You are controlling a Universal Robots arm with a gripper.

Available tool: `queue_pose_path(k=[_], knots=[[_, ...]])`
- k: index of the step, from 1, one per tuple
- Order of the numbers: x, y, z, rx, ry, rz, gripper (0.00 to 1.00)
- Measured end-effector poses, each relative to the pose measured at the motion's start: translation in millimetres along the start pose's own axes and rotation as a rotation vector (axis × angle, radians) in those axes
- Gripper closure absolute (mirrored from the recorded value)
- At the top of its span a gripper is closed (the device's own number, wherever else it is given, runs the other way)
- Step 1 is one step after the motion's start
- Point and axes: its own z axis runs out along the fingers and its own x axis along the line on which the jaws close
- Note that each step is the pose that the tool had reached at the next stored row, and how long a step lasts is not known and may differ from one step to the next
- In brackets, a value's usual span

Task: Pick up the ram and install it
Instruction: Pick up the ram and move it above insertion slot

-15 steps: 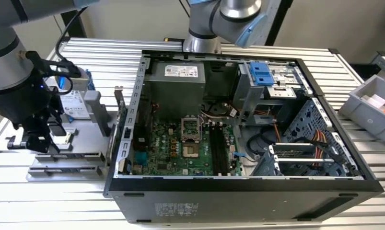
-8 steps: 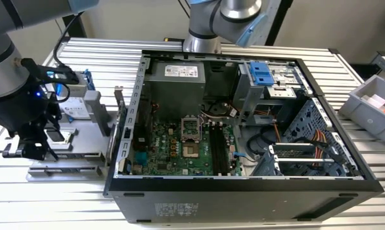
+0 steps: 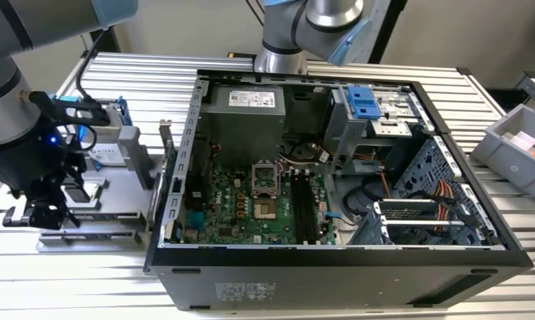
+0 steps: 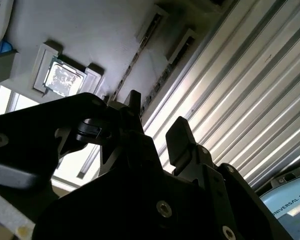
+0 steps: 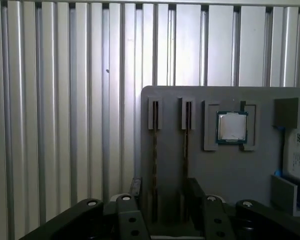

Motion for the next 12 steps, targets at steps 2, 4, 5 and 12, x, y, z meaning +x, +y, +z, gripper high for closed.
queue_pose_path(k=[2, 4, 5, 12], knots=[[0.3, 0.0, 2.3, 0.0000, 0.0001, 0.002, 0.00], [0.6, 0.0, 4.9, 0.0000, 0.0001, 0.005, 0.00], [0.7, 0.0, 6.2, 0.0000, 0.0000, 0.006, 0.00], [1.8, 0.3, 14.5, 0.0002, 0.0001, 0.012, 0.00]])
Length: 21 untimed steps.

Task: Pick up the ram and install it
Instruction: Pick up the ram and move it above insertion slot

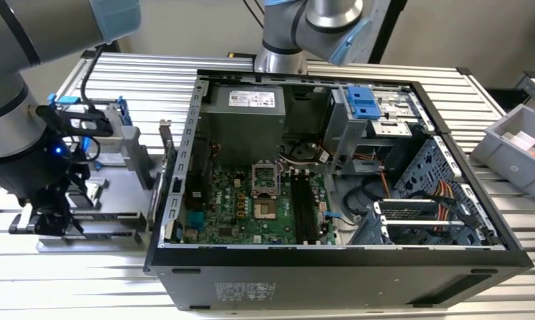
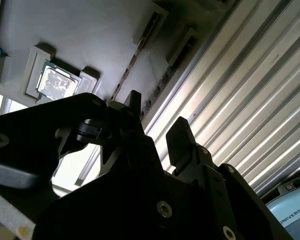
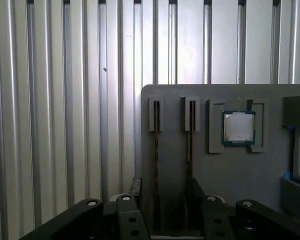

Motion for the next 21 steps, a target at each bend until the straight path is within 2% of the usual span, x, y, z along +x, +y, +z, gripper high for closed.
queue_pose_path(k=[21], knots=[[0.5, 0.0, 19.2, 0.0000, 0.0000, 0.004, 0.00]])
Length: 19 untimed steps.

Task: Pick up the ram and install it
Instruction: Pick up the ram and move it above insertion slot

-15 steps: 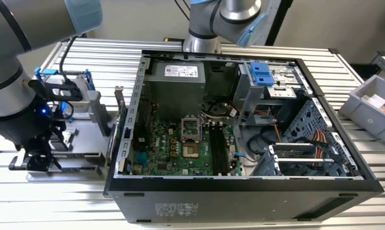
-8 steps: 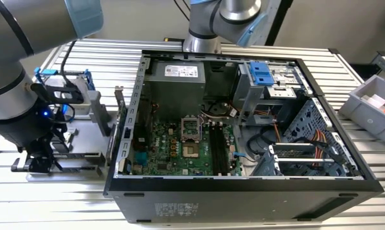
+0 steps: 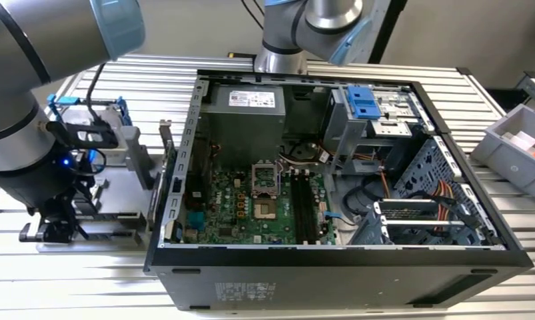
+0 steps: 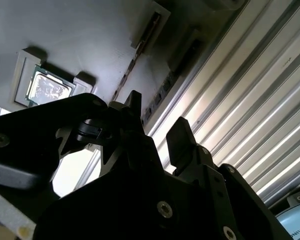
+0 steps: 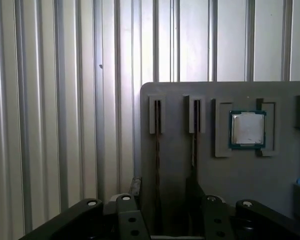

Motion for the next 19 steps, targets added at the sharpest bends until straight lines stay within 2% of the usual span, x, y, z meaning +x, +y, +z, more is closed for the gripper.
queue_pose_path(k=[12, 19], knots=[[0.4, 0.0, 11.6, 0.0000, 0.0000, 0.000, 0.00], [3.9, -0.1, 17.1, -0.0006, 0.0000, 0.001, 0.00]])
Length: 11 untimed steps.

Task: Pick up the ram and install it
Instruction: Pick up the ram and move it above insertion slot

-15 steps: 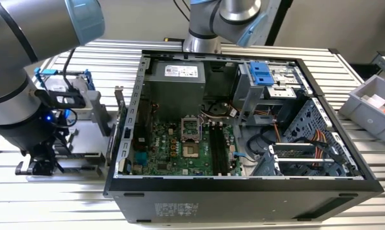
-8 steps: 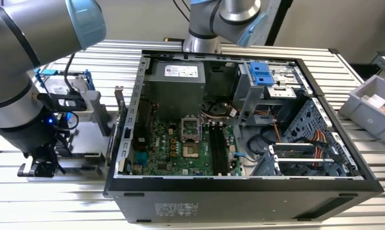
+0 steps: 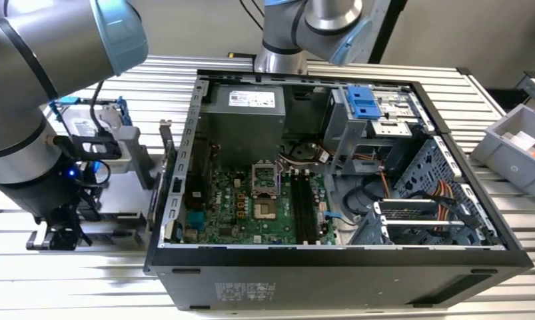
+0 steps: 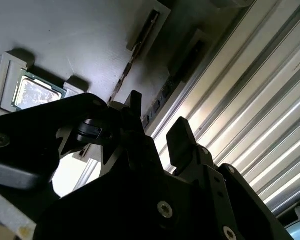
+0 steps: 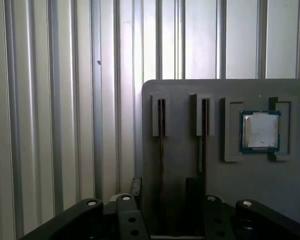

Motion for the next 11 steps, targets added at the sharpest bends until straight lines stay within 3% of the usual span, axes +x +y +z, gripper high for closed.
queue_pose_path(k=[6, 11], knots=[[4.7, -0.2, 3.7, -0.0170, 0.0002, 0.001, 0.00], [5.1, -0.2, 8.9, -0.0175, 0.0004, 0.001, 0.00]])
